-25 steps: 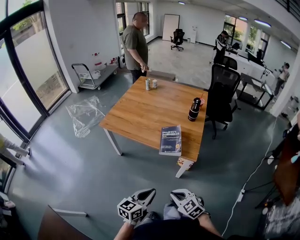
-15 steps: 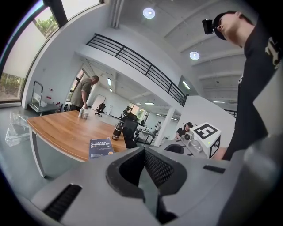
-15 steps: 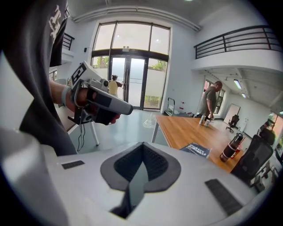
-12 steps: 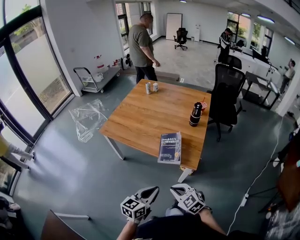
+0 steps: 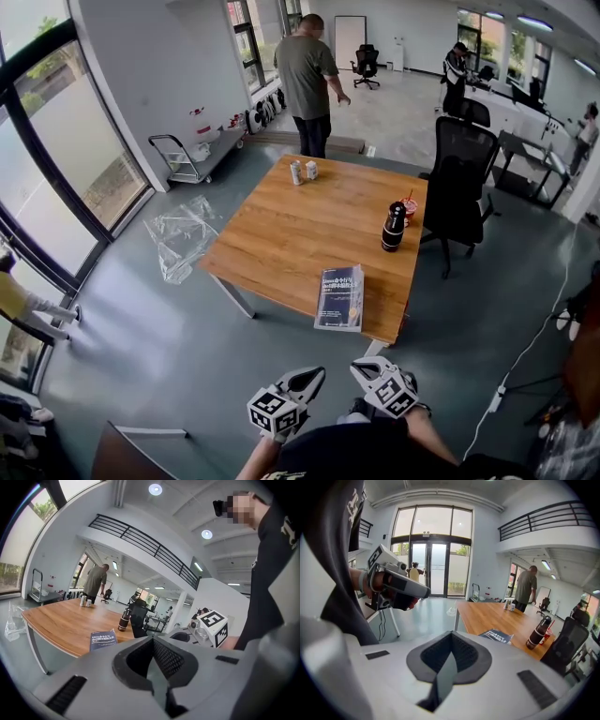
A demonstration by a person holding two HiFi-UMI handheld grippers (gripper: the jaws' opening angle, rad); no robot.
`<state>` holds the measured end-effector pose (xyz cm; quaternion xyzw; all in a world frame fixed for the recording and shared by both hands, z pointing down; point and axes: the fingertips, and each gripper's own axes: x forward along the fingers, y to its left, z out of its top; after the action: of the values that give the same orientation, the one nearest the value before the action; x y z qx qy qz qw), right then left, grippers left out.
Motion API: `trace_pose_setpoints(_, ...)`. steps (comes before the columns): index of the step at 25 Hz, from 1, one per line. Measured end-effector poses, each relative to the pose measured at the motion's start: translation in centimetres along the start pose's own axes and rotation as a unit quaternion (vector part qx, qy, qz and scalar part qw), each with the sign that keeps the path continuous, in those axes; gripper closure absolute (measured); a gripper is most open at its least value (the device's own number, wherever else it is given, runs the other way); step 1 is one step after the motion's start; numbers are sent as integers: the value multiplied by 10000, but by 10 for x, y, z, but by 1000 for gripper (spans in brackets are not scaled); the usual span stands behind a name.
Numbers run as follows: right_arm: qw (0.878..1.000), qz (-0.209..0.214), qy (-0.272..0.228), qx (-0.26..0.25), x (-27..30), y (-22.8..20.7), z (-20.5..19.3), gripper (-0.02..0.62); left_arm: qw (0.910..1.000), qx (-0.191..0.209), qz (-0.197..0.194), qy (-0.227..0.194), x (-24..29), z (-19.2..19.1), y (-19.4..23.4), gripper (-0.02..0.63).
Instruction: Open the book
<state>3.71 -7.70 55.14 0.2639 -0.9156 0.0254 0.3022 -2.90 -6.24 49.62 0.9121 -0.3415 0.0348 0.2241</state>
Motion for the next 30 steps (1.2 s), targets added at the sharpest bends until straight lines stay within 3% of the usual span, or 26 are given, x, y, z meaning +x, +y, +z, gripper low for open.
trace_pose_setpoints(10,9999,122,-54,10,-8,-32,-13,607,9997,-118,193,49,34,3,-1,600)
trace_pose_setpoints(22,9998,-111,16,166,-37,-81,-46,606,9998,-6,83,169,77,6,-34,600)
trace_pose_setpoints(30,9994,-168,69,292,-36,-78,-65,606,9996,13,25,290,84,-8,-33,600)
